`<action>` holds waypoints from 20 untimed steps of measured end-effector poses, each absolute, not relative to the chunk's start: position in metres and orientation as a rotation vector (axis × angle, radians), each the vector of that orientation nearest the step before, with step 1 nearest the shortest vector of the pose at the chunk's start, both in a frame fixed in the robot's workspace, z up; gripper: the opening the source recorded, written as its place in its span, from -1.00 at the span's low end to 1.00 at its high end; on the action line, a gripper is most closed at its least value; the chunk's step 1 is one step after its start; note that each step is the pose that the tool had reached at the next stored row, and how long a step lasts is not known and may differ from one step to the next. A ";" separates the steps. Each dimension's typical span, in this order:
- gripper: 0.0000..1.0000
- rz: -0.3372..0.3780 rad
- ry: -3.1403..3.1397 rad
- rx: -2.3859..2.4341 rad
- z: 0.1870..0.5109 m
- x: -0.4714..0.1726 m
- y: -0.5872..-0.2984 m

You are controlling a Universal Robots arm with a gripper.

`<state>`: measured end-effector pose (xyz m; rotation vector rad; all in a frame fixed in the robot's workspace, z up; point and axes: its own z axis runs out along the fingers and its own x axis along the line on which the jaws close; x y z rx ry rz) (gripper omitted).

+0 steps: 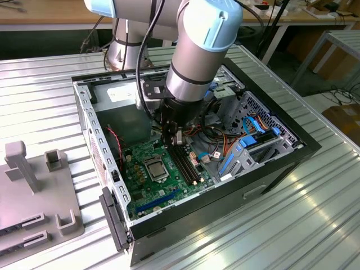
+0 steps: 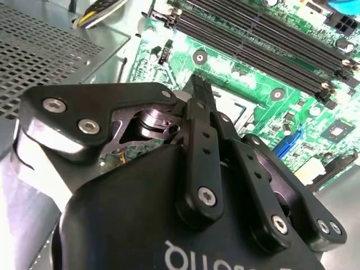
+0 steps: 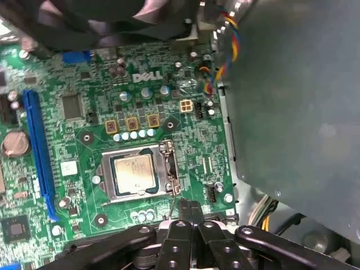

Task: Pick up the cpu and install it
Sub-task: 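Install the first cpu locking lever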

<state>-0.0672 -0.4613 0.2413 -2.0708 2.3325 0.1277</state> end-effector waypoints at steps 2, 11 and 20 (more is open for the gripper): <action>-0.79 0.088 2.248 -2.122 0.240 -0.072 -0.468; -0.79 0.098 2.193 -2.171 0.239 -0.076 -0.468; -0.79 0.097 2.198 -2.164 0.238 -0.076 -0.467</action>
